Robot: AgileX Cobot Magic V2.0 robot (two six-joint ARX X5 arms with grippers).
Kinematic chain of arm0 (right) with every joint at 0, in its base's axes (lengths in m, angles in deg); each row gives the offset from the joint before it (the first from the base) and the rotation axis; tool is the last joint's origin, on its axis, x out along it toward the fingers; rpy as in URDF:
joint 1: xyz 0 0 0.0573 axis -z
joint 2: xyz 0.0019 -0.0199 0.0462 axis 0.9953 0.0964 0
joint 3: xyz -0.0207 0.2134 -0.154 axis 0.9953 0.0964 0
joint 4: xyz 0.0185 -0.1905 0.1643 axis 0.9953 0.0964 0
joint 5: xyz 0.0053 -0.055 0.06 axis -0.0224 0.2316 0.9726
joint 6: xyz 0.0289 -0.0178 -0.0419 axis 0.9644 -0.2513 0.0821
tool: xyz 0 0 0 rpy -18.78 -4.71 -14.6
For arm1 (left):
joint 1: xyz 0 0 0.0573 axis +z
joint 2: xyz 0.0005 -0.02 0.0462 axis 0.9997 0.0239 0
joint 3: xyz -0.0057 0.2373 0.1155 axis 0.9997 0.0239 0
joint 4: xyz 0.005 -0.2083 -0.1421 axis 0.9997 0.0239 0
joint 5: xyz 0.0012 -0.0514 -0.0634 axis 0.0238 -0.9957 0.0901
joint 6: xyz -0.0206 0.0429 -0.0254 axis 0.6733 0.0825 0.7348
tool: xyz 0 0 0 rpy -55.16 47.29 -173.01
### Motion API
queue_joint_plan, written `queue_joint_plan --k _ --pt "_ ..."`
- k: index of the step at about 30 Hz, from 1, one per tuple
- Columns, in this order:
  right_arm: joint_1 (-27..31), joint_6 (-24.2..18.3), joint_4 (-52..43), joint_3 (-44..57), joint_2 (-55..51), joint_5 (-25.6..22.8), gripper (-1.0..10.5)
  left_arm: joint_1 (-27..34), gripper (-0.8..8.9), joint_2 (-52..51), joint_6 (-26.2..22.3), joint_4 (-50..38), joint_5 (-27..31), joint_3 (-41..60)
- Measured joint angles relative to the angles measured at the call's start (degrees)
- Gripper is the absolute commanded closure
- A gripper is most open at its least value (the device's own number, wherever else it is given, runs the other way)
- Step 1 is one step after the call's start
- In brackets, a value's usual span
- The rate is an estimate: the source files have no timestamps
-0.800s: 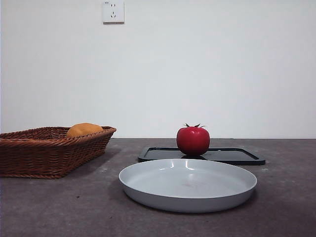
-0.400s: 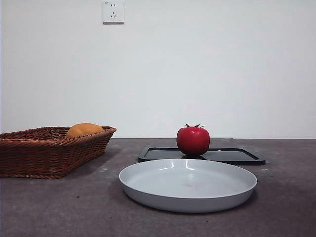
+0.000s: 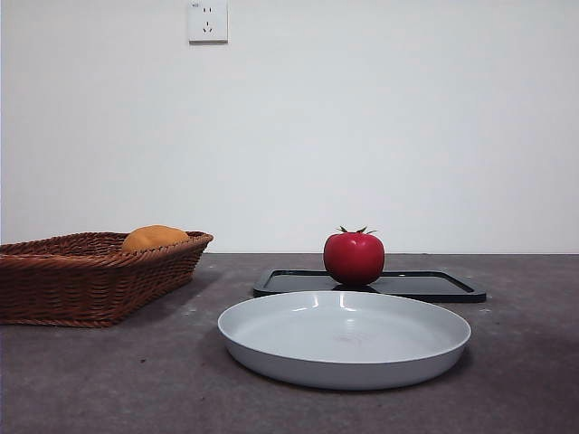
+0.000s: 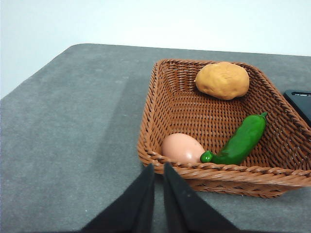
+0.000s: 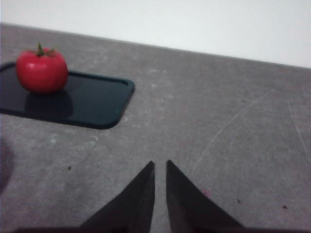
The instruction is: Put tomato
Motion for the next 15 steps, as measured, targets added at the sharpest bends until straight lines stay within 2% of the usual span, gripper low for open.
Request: queue_joint_plan --k 7,15 --pt "0.85 3.39 -0.07 0.00 -0.04 -1.33 9.1 0.00 7.85 0.00 0.00 0.00 0.00 0.00" --pt "4.00 4.26 -0.07 0.00 -0.04 -1.33 9.1 0.00 7.85 0.00 0.00 0.00 0.00 0.00"
